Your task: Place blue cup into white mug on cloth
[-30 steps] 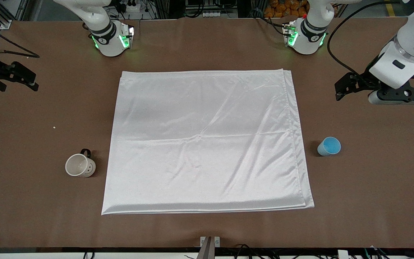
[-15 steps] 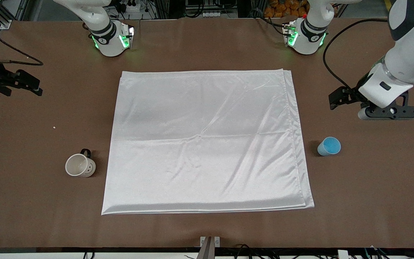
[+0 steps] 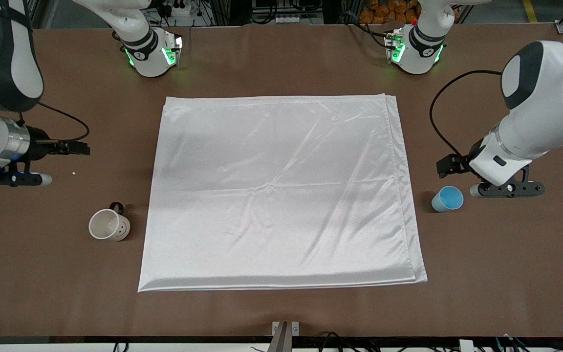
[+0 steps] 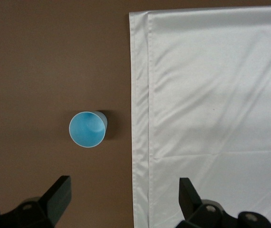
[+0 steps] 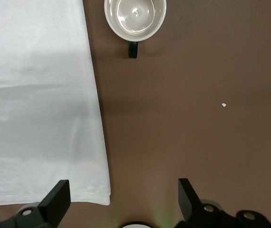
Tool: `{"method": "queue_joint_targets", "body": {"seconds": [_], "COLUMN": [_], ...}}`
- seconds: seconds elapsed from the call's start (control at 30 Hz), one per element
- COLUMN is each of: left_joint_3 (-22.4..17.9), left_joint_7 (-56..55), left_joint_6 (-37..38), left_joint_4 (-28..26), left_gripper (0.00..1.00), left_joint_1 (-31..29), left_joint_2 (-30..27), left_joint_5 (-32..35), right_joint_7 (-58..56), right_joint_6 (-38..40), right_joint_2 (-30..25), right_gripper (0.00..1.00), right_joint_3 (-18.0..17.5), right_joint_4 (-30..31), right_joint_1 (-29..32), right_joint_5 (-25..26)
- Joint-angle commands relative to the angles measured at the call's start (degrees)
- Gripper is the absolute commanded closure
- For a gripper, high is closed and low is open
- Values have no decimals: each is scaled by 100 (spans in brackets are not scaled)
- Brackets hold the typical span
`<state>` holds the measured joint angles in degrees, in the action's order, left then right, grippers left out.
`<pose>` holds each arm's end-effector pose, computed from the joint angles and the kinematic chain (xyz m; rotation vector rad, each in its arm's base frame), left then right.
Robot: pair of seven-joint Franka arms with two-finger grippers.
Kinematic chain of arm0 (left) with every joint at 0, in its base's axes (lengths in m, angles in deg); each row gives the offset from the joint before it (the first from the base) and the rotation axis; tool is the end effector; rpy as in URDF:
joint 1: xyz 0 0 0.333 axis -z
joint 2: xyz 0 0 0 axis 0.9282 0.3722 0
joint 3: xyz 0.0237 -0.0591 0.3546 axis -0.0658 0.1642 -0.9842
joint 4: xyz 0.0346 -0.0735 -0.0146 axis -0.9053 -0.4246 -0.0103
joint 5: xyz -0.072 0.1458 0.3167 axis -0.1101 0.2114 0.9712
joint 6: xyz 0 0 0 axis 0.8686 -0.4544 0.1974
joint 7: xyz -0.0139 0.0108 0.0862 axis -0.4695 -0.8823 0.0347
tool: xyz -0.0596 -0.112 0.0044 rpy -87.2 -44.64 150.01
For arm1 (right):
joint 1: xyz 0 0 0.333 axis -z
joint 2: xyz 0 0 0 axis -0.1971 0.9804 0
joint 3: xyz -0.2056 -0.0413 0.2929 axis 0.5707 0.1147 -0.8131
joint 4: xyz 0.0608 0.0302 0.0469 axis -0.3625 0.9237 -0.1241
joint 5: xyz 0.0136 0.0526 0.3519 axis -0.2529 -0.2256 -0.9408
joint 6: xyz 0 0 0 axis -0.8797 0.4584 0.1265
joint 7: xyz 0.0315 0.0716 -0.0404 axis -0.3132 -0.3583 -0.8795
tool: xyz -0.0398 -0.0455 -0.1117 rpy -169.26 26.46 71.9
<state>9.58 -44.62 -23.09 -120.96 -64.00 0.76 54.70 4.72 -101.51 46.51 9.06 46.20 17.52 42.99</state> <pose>0.5821 -0.0997 0.5153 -3.1396 -0.0006 0.0162 0.5457 -0.0288 0.4784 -3.0752 0.0687 0.4903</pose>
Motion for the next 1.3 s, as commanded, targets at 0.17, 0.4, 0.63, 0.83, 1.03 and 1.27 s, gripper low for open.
{"method": "queue_joint_targets", "body": {"seconds": [0.17,0.4,0.63,0.83,1.03,1.27], "left_joint_3": [16,25,25,25,25,25], "left_joint_7": [94,155,217,296,436,630], "left_joint_6": [-925,-1127,-1697,-2182,-2691,-3043], "left_joint_4": [-731,-766,-1100,-1443,-1750,-1865], "left_gripper": [0,0,0,0,0,0], "left_joint_1": [-72,-72,-89,-125,-247,-415], "left_joint_2": [-14,250,277,277,373,610], "left_joint_5": [253,429,429,438,455,455], "right_joint_7": [-155,-190,-251,-524,-638,-691], "right_joint_6": [-335,-836,-1205,-1547,-1987,-2541], "right_joint_2": [868,1536,1897,2108,2293,2495], "right_gripper": [0,0,0,0,0,0], "right_joint_3": [-45,-54,-63,-63,-63,-63], "right_joint_4": [-126,-144,-144,-144,-152,-179], "right_joint_1": [44,35,26,53,53,35], "right_joint_5": [-65,-65,-65,-65,-65,-56]}}
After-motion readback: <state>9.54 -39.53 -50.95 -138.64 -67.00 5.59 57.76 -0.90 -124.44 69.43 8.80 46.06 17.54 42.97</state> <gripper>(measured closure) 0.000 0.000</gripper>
